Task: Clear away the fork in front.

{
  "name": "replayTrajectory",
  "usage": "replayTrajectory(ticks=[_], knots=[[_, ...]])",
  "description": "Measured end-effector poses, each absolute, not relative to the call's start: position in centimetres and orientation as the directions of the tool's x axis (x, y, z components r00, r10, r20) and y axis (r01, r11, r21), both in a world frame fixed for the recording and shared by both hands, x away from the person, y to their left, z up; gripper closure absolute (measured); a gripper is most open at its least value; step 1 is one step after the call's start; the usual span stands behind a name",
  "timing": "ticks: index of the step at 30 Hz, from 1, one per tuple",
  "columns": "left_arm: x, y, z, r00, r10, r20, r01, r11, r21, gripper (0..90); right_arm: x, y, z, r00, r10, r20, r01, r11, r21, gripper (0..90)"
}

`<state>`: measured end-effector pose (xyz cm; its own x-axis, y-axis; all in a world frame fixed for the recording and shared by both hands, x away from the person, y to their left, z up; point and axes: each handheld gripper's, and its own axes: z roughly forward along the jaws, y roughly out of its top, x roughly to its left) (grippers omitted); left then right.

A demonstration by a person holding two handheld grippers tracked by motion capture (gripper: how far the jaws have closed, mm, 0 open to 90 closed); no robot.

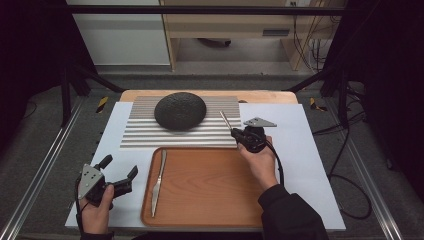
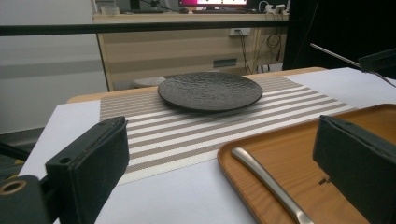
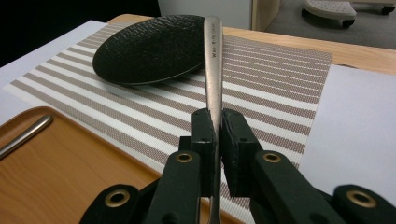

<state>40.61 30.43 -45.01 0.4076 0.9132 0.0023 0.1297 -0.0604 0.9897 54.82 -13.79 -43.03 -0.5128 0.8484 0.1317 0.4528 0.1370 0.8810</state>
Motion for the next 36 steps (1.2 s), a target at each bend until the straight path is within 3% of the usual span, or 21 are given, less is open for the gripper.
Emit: replayTrajectory(ticks=[21,36], knots=[[39.4,24.0,-42.2,0.532,0.845,0.049,0.117,-0.131,0.984,4.0,46.6,-13.3,-42.9,-0.566,0.822,0.062,0.327,0.155,0.932,84.0],[42.0,20.1,-39.2,0.586,0.808,0.063,0.102,-0.151,0.983,4.4,45.4,-12.2,-43.0,-0.586,0.806,0.080,0.284,0.111,0.952,84.0]])
